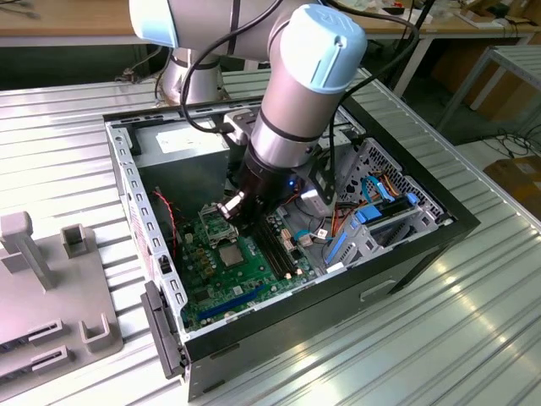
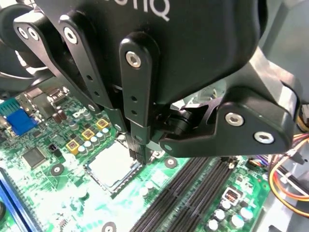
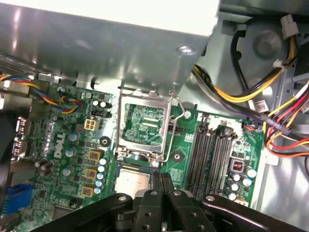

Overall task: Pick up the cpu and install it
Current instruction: 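Close the cpu cover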

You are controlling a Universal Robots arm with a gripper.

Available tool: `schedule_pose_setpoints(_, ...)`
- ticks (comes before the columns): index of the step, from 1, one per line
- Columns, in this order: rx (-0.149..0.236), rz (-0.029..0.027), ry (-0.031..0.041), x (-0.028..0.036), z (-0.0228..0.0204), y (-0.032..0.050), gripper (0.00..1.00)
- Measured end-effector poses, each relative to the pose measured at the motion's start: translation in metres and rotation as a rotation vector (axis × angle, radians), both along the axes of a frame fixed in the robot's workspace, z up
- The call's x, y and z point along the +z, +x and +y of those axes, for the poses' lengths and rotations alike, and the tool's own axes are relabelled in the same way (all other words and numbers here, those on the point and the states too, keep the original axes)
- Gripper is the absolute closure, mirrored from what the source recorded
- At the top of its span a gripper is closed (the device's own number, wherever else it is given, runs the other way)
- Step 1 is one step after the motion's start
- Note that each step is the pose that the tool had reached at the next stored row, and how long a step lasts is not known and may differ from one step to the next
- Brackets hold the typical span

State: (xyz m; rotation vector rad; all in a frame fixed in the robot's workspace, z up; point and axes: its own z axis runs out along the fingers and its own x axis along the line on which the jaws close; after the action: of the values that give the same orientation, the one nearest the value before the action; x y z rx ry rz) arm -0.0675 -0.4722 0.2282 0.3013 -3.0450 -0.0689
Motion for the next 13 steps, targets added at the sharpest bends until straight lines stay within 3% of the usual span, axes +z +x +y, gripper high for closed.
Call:
schedule_pose_setpoints(6,0.061,-0.0014,0.0005,0.0015,0.0002,0.0019,0.89)
schedule_pose_setpoints(13,0.089,-0.0098,0.0004,0.0128,0.0016,0.0029,0.89)
